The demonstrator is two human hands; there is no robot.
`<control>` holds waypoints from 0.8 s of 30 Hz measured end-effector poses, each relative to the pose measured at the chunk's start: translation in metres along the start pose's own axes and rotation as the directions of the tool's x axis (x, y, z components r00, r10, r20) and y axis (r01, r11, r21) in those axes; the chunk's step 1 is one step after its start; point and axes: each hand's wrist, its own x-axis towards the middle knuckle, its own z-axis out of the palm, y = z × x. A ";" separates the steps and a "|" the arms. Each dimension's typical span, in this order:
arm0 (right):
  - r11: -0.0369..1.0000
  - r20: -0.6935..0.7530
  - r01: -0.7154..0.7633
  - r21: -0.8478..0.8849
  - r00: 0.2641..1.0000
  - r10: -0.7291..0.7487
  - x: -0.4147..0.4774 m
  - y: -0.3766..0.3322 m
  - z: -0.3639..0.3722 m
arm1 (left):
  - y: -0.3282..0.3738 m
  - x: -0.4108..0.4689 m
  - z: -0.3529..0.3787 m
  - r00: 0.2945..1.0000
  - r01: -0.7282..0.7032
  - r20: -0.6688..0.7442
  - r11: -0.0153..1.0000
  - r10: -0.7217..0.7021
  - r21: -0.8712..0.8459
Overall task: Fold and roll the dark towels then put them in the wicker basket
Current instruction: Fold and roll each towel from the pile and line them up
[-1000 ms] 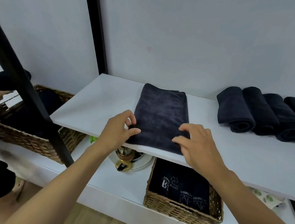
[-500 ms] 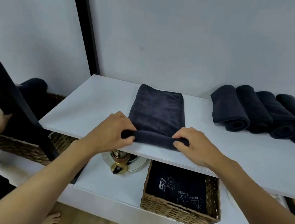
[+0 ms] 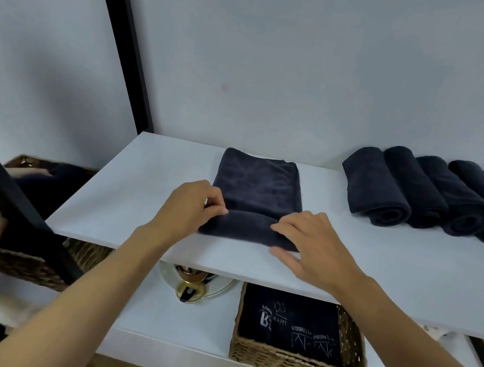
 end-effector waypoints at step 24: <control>0.937 0.087 -0.338 0.086 0.940 0.331 0.034 0.006 -0.019 | -0.013 0.035 -0.001 0.995 -0.037 0.076 0.963 0.060 -0.268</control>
